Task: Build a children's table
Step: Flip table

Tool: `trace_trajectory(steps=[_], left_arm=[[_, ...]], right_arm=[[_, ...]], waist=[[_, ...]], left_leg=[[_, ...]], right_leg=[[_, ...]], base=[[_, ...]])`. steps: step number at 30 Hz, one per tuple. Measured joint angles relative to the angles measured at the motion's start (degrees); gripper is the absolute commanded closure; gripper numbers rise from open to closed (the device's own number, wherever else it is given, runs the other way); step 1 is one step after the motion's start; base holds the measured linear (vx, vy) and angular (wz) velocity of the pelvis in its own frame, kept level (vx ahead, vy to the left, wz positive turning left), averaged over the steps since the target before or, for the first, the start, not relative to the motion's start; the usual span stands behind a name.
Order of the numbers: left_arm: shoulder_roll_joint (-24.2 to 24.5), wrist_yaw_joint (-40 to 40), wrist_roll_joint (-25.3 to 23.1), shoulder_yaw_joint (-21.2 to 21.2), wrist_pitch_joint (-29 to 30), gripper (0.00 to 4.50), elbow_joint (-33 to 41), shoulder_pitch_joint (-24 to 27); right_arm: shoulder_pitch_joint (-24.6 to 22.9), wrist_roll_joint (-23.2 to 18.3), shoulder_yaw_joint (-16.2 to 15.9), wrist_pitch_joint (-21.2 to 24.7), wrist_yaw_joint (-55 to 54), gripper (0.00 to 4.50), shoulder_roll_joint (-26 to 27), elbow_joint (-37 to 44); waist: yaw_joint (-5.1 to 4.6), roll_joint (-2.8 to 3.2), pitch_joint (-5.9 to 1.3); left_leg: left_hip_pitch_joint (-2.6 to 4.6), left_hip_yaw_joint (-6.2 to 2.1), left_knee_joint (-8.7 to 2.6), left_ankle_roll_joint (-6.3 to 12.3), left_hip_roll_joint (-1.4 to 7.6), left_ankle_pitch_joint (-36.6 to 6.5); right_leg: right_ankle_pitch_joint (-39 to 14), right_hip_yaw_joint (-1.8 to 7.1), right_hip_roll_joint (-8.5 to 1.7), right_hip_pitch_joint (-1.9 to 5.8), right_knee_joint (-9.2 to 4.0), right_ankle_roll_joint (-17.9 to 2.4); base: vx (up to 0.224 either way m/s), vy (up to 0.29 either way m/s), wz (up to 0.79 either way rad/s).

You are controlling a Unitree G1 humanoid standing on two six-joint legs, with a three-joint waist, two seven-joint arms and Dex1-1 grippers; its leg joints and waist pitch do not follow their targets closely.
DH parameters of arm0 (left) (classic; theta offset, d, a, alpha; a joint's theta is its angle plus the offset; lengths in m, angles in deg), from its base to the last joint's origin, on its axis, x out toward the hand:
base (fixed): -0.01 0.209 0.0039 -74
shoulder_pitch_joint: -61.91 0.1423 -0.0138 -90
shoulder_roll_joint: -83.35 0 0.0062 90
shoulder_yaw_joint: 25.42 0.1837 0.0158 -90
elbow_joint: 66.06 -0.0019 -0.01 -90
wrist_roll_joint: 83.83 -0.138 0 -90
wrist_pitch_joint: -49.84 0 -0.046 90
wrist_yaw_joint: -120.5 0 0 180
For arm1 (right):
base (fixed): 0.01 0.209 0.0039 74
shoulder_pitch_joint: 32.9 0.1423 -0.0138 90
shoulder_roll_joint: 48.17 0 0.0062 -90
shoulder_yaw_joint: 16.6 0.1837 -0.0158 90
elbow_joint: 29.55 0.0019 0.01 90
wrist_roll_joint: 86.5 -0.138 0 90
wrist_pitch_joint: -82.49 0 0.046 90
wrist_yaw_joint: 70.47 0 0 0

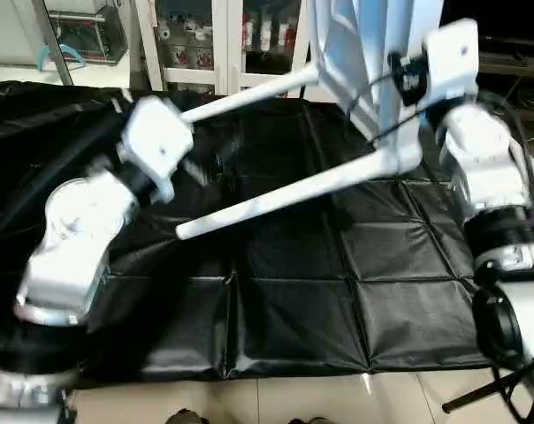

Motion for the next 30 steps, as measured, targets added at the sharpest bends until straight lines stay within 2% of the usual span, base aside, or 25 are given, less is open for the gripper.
trace_trajectory(steps=[10,20,24,30], left_arm=[[3.4,-5.1,-0.6,-7.8,0.2,0.0,1.8,-10.1],[4.5,-6.3,-2.8,-8.0,-6.1,0.0,3.9,-11.6],[5.1,-6.1,-4.9,-6.4,-12.7,0.0,5.9,-11.8],[6.6,-10.1,-9.5,-7.8,-15.8,0.0,5.9,-14.0]], right_arm=[[6.4,5.7,-3.9,-4.4,0.3,2.52,-5.2,-0.9],[9.5,7.6,-5.3,-6.9,-0.2,2.52,-5.4,-4.8],[9.7,7.6,-5.6,-7.3,-1.0,2.52,-5.5,-6.2],[10.8,7.9,-5.6,-8.1,-1.2,2.52,-5.5,-8.6]], waist=[[-0.12,-0.27,-0.02],[-0.06,-0.88,-0.02],[-0.08,-1.11,-0.06],[-0.43,-1.15,-0.04]], left_leg=[[-0.02,-0.01,0.16,0.01,0.01,0.0],[-0.09,-0.23,0.58,0.02,0.02,0.0],[-0.1,-0.38,0.62,0.02,0.02,0.0],[-0.11,-0.45,0.64,0.0,0.02,0.0]], right_leg=[[-0.1,0.01,0.0,0.03,0.03,0.1],[-0.1,-0.02,-0.02,0.04,0.39,0.1],[-0.1,-0.03,-0.03,0.04,0.43,0.2],[-0.1,-0.06,-0.02,0.0,0.54,0.2]], base=[[0.0,0.0,0.0],[0.0,0.0,0.0],[0.0,0.0,0.0],[0.0,0.0,0.0]])
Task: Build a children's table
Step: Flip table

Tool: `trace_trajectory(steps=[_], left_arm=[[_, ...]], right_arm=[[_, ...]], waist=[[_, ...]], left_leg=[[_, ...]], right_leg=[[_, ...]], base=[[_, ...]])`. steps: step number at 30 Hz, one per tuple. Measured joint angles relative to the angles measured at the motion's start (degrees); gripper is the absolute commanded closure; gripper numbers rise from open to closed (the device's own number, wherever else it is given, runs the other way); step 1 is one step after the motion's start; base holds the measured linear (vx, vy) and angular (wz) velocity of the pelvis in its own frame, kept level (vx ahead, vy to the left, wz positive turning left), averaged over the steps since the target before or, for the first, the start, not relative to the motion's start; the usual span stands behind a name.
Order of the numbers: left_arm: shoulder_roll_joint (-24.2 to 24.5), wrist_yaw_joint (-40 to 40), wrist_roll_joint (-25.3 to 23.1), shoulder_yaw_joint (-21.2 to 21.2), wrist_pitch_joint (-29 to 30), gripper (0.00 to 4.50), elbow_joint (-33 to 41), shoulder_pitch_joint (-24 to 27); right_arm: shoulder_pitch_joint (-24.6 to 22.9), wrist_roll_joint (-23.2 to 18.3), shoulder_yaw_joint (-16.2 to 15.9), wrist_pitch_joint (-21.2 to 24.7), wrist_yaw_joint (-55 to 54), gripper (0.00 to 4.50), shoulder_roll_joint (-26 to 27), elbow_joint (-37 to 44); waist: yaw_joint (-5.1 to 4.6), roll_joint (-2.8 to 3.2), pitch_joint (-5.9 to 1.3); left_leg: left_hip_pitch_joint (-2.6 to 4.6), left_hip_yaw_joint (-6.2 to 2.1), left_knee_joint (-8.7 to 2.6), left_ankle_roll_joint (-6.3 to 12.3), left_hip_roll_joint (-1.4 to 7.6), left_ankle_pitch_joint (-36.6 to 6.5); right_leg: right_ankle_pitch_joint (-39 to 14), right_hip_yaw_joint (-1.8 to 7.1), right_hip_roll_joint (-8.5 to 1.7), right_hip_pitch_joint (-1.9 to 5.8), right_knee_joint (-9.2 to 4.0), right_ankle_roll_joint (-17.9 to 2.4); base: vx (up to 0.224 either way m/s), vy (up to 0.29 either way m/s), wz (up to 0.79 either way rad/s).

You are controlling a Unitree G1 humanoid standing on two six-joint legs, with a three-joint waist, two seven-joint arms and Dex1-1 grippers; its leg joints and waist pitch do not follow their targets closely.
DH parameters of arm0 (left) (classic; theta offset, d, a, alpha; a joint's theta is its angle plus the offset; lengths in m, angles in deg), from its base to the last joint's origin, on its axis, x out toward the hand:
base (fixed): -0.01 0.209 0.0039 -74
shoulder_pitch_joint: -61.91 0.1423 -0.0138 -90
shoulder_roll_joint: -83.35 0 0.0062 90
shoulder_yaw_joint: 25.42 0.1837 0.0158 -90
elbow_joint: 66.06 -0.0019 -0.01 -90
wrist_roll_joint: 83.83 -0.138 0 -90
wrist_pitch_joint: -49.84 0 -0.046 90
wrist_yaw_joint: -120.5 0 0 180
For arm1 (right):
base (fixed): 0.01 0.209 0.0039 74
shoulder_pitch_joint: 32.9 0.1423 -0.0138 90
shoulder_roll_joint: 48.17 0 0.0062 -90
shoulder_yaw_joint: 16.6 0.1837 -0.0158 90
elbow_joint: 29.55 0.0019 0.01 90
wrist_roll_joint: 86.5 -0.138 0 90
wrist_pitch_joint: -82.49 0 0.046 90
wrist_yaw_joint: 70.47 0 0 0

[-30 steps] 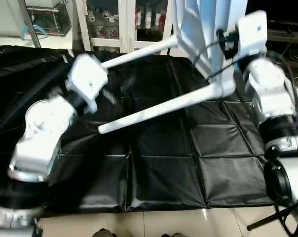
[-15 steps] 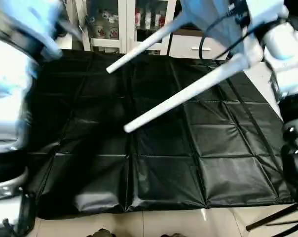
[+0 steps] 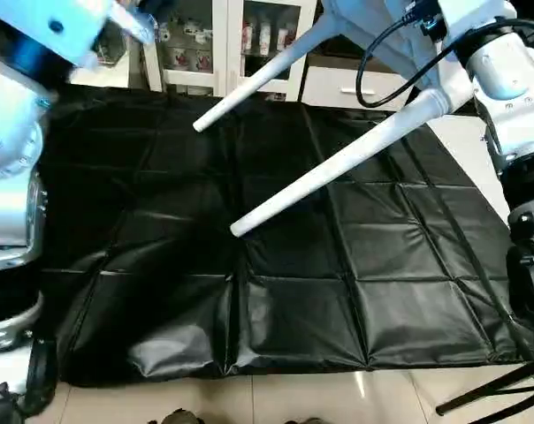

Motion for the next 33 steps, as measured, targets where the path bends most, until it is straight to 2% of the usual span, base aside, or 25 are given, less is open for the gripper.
trace_trajectory(steps=[6,19,21,23,26,27,32,33], left_arm=[[3.5,-5.7,-7.2,-3.3,-0.3,0.0,-2.5,-1.4],[8.1,-9.8,-14.1,-6.1,6.5,0.0,-10.5,-1.4],[8.4,-9.8,-14.1,-6.6,8.0,0.28,-11.7,-1.4],[8.5,-9.7,-14.0,-6.7,8.7,0.28,-11.9,-1.2],[8.7,-9.3,-13.9,-7.1,10.3,0.54,-12.0,-0.8],[8.9,-9.2,-13.9,-7.3,10.8,0.76,-12.1,-0.5],[9.4,-9.0,-13.2,-8.1,11.9,0.98,-12.2,0.1],[9.4,-8.6,-12.9,-8.3,12.0,1.19,-12.2,0.5]], right_arm=[[0.4,0.0,-0.3,-0.7,-0.1,2.52,0.0,-1.1],[0.4,0.0,-0.5,-2.8,0.2,2.52,0.3,-0.9],[0.4,0.0,-0.5,-2.9,0.4,2.52,0.5,-0.5],[0.4,0.0,-0.5,-3.0,0.6,2.52,0.6,-0.2],[0.4,0.0,-0.6,-3.1,1.1,2.52,0.8,0.6],[0.4,0.0,-0.7,-3.1,1.3,2.52,0.8,0.8],[0.4,0.0,-0.9,-3.6,1.8,2.52,0.9,1.7],[0.4,0.0,-1.0,-3.7,2.0,2.52,0.9,1.8]], waist=[[-0.28,0.01,0.0],[-0.54,0.0,0.0],[-0.75,0.0,0.0],[-0.9,-0.02,-0.01],[-1.14,-0.03,-0.02],[-1.21,-0.03,-0.02],[-1.13,-0.07,-0.04],[-1.14,-0.08,-0.05]], left_leg=[[-0.01,-0.01,0.02,0.0,-0.01,0.0],[-0.04,-0.09,0.09,0.0,-0.01,0.0],[-0.04,-0.09,0.09,0.0,-0.01,0.0],[-0.04,-0.1,0.09,0.0,-0.01,0.0],[-0.04,-0.1,0.09,0.0,-0.01,0.0],[-0.04,-0.1,0.09,0.0,-0.01,0.0],[-0.03,-0.14,0.16,0.0,-0.01,0.0],[-0.03,-0.14,0.21,0.0,-0.01,0.0]], right_leg=[[0.0,0.0,-0.01,0.0,0.01,0.0],[0.0,-0.03,-0.01,0.0,0.04,0.0],[0.0,-0.03,-0.01,0.0,0.05,0.0],[0.0,-0.03,-0.01,0.01,0.04,0.0],[0.0,-0.03,-0.01,0.01,0.05,0.0],[0.0,-0.03,-0.01,0.01,0.06,0.0],[0.0,-0.05,-0.01,0.02,0.11,0.0],[0.0,-0.04,-0.01,0.02,0.14,0.0]], base=[[0.0,0.0,0.0],[0.0,0.0,0.0],[0.0,0.0,0.0],[0.0,0.0,0.0],[0.0,0.0,0.0],[0.0,0.0,0.0],[0.0,0.0,0.0],[0.0,0.0,0.0]])
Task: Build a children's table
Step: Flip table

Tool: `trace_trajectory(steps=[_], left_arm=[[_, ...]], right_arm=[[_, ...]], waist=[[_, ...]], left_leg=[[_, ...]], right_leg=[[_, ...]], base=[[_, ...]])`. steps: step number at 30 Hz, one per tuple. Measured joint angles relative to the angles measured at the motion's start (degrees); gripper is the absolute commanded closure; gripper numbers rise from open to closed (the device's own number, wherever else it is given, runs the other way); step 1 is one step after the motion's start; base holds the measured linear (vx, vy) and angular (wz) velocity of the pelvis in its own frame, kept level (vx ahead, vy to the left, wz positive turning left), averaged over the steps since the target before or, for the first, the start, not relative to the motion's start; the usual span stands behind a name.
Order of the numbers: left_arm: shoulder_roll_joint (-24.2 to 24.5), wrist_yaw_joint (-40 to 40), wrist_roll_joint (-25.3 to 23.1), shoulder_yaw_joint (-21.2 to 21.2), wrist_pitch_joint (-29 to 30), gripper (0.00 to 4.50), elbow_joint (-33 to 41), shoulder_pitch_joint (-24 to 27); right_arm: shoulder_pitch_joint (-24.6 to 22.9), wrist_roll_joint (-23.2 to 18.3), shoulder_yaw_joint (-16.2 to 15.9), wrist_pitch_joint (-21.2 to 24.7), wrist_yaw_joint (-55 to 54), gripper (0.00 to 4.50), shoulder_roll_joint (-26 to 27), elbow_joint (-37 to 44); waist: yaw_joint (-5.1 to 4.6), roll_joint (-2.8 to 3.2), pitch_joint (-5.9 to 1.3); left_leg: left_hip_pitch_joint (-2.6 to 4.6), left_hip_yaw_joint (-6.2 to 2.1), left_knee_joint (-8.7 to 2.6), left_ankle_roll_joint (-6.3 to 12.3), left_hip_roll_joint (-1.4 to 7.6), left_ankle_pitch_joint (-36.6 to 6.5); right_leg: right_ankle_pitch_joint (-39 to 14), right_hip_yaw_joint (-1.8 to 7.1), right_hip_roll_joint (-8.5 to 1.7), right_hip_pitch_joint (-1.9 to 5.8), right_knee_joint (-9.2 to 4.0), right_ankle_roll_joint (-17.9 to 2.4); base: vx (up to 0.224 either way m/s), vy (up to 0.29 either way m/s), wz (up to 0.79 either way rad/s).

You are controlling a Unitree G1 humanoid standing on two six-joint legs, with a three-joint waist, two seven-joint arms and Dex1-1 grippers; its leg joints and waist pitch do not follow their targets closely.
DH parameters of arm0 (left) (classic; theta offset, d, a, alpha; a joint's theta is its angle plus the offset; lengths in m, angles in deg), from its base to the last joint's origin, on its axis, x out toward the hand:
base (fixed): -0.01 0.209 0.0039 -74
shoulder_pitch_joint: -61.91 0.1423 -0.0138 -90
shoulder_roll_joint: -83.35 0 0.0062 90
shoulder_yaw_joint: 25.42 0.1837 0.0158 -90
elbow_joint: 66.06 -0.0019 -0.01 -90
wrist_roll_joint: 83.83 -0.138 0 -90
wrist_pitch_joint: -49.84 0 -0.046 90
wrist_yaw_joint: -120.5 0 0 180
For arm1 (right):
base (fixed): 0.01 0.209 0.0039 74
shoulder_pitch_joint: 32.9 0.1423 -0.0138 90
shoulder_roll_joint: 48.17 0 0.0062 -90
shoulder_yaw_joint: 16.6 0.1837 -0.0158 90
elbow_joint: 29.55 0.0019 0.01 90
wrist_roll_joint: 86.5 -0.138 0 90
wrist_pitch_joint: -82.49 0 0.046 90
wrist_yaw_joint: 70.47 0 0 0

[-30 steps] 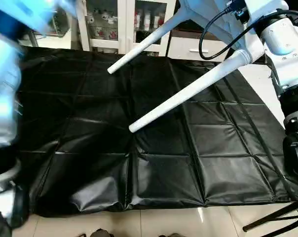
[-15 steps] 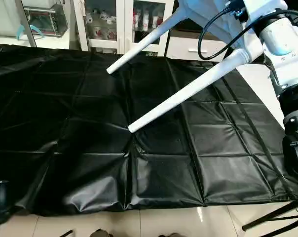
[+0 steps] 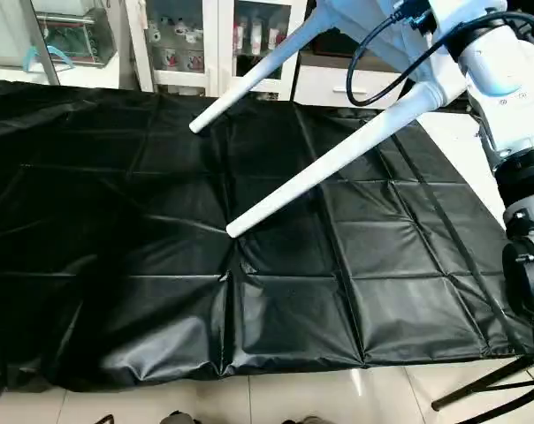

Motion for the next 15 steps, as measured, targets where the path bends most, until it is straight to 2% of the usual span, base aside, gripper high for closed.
trace_trajectory(steps=[5,8,10,13,15], left_arm=[[-0.1,0.4,0.4,-0.9,0.4,1.56,0.3,1.4],[-0.4,0.3,1.4,-2.0,1.1,1.74,0.6,3.1],[-1.0,0.2,1.8,-2.7,1.2,2.07,0.6,5.0],[-2.3,0.1,2.3,-3.1,2.4,2.15,0.2,7.3],[-2.9,0.1,2.4,-3.4,3.2,2.4,-0.2,8.3]], right_arm=[[0.5,0.2,-0.5,-0.4,0.5,2.52,-0.1,-0.1],[2.4,1.5,-1.3,-0.5,0.6,2.52,-0.2,-1.2],[4.3,2.5,-2.2,-0.9,1.1,2.52,-1.0,-2.2],[6.2,4.4,-2.7,-1.7,1.2,2.53,-1.6,-3.1],[8.0,5.4,-3.4,-1.8,1.2,2.55,-1.5,-4.3]], waist=[[-0.01,-0.02,-0.01],[0.0,-0.03,0.0],[0.04,-0.13,0.02],[-0.02,-0.96,0.03],[-0.27,-1.59,0.08]], left_leg=[[-0.01,-0.07,0.12,0.0,-0.01,0.0],[-0.09,-0.13,0.17,0.0,-0.02,0.0],[-0.15,-0.16,0.2,0.0,-0.01,0.0],[-0.32,-0.33,0.26,0.0,0.01,0.0],[-0.43,-0.44,0.36,0.0,0.02,0.0]], right_leg=[[0.0,-0.01,-0.01,0.04,0.07,0.0],[0.0,-0.04,-0.01,0.04,0.08,0.0],[0.0,-0.05,-0.01,0.04,0.1,0.0],[0.0,-0.2,0.01,0.02,0.1,0.0],[0.0,-0.24,0.03,-0.02,0.09,0.0]], base=[[0.0,0.0,0.0],[0.0,0.0,0.0],[0.0,0.0,0.0],[0.0,0.0,0.0],[0.0,0.0,0.0]])
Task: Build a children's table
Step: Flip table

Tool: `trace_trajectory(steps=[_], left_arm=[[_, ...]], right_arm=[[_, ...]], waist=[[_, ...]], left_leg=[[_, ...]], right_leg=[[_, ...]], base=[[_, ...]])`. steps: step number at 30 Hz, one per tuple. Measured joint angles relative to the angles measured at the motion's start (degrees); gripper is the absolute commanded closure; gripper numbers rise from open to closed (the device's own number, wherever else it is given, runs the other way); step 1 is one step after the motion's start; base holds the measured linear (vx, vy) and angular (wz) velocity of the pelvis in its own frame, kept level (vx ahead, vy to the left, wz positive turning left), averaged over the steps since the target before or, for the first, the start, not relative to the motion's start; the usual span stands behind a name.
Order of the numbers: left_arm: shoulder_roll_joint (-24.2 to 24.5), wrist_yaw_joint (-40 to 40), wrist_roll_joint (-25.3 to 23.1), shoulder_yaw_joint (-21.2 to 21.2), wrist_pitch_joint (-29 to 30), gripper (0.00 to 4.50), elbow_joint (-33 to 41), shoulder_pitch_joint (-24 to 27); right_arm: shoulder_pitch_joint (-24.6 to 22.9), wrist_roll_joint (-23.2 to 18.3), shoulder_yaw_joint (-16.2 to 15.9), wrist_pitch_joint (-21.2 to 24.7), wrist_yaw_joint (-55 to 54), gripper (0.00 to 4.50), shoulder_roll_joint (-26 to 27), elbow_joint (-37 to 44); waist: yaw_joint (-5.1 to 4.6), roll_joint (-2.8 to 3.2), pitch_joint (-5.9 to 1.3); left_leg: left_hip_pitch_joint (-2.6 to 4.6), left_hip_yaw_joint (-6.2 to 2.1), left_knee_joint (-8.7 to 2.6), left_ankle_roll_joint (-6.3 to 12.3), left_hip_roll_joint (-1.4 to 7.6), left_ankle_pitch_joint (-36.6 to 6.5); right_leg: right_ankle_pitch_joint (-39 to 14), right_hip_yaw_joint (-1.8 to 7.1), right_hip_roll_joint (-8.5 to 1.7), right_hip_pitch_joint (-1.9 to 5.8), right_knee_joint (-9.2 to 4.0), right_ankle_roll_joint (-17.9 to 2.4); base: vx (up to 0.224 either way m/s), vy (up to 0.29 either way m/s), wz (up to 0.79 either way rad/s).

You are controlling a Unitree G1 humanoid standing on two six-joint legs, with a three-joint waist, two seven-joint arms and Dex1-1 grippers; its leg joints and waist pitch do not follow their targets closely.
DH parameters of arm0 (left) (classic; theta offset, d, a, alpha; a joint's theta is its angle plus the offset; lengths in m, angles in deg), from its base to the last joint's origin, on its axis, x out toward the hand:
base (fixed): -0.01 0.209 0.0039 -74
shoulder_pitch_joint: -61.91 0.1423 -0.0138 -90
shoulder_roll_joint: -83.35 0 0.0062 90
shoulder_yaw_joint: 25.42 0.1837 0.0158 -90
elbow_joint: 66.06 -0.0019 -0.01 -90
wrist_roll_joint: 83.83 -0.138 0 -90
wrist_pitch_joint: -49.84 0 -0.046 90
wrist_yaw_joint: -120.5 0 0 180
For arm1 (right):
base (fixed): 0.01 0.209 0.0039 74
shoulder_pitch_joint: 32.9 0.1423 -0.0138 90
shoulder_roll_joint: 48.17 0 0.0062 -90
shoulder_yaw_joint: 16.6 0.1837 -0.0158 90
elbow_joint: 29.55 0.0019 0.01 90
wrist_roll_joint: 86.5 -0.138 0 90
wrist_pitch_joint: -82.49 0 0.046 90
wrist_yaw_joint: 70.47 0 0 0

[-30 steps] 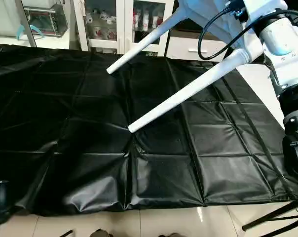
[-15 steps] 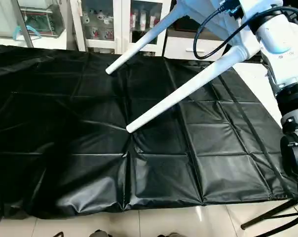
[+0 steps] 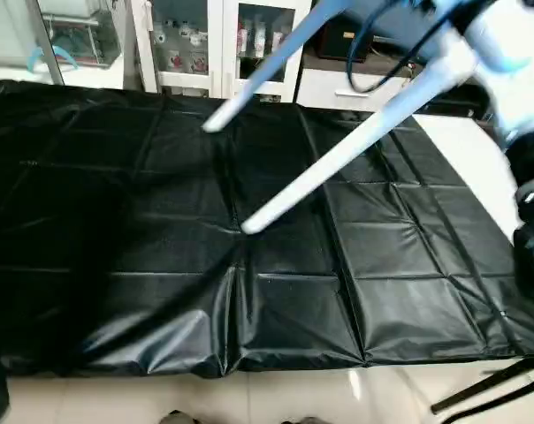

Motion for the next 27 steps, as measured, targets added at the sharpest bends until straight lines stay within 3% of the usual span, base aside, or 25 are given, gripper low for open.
trace_trajectory(steps=[6,13,17,19,22,27], left_arm=[[-3.0,-1.1,2.4,-1.6,0.8,2.88,-0.2,3.1],[-11.5,-2.3,8.5,-3.5,-1.5,2.94,-4.2,10.0],[-14.8,-2.7,10.8,-3.5,-3.4,2.94,-8.7,11.8],[-15.7,-3.3,11.1,-3.5,-4.3,2.94,-11.5,12.1],[-15.9,-3.4,11.5,-3.5,-5.1,2.94,-13.9,12.6],[-15.8,-3.4,13.6,-3.8,-7.9,2.94,-20.3,13.7]], right_arm=[[3.3,1.8,-1.6,-1.4,0.1,2.62,0.5,-2.8],[6.2,5.0,-3.9,-3.4,1.8,2.67,2.0,-4.4],[7.7,6.3,-5.6,-3.8,3.4,2.67,3.0,-5.3],[7.8,7.2,-6.0,-4.0,4.1,2.67,3.7,-5.3],[7.8,7.6,-6.5,-4.4,4.3,2.67,4.6,-5.3],[6.6,8.0,-7.4,-4.9,4.7,2.67,6.6,-3.3]], waist=[[-0.28,-1.01,0.0],[0.01,-1.38,-0.1],[-0.25,-2.47,0.09],[-0.34,-2.73,-0.05],[-0.46,-3.87,-0.3],[-0.54,-4.37,-0.56]], left_leg=[[-0.35,-0.13,0.53,0.21,0.0,-0.1],[-0.37,-0.12,0.53,0.3,0.0,-0.2],[-0.37,-0.21,0.54,0.29,0.03,-0.2],[-0.37,-0.23,0.54,0.29,0.03,-0.2],[-0.37,-0.26,0.54,0.3,0.03,-0.2],[-0.33,-0.29,0.57,0.34,-0.01,-0.2]], right_leg=[[0.0,0.02,0.0,-0.01,-0.02,0.0],[0.0,0.03,0.0,-0.01,-0.01,0.1],[0.0,-0.03,0.05,-0.01,0.02,0.1],[0.0,-0.03,0.05,0.0,0.01,0.1],[0.0,-0.04,0.05,0.03,-0.03,0.1],[0.0,0.0,0.05,0.14,-0.09,0.1]], base=[[0.0,0.0,0.0],[0.0,0.0,0.0],[0.0,0.0,0.0],[0.0,0.0,0.0],[0.0,0.0,0.0],[0.0,0.0,0.0]])
